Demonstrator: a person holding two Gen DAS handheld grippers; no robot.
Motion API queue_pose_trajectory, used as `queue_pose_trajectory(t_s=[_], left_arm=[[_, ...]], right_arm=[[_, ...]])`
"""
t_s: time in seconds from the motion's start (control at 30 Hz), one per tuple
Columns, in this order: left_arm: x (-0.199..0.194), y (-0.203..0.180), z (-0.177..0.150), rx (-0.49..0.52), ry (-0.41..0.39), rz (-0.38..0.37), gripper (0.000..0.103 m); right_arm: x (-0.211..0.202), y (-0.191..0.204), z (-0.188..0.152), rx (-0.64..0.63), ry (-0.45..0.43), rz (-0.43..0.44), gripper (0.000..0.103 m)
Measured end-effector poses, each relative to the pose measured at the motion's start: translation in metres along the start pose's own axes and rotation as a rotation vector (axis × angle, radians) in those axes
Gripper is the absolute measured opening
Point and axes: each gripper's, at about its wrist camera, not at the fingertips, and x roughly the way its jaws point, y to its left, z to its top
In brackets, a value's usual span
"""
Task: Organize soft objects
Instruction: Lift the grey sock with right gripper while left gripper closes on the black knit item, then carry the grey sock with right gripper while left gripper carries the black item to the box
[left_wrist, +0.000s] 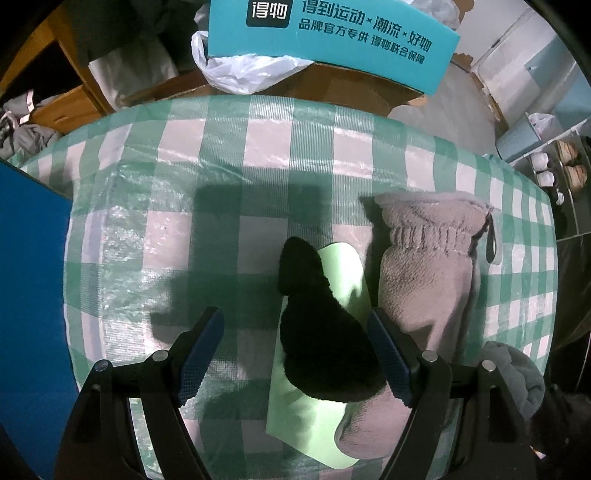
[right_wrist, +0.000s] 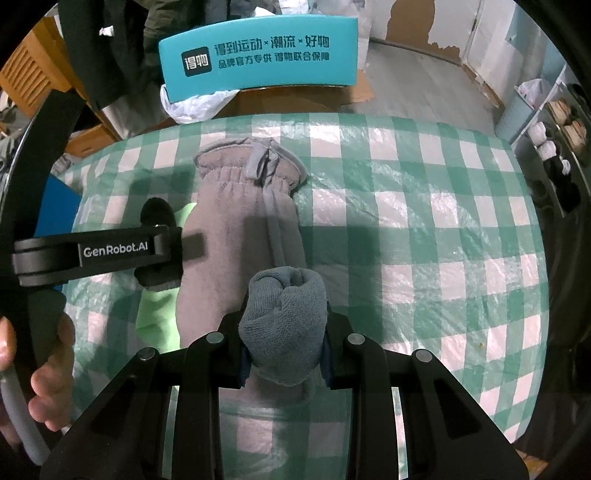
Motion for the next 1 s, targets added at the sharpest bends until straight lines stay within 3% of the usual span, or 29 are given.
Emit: queue_pose_trajectory(t_s=[0.1,0.23,1.0], left_arm=[[-0.001,0.001,-0.001,0.007,-0.002,-0.012,0.076],[-0.001,-0.002,-0.003,0.039,0.006,-0.049,0.044],[-0.052,0.002,-0.035,0.205,-0.096,0.061,0.041]], right_arm=[[0.001,-0.001,0.000,0.002,0.004,0.000,0.027],[0.000,0.000,-0.001,0.000,0.004,0.000,0.027],[-0.029,0.020,-0.005,-0.044,-0.029,0.000,0.027]])
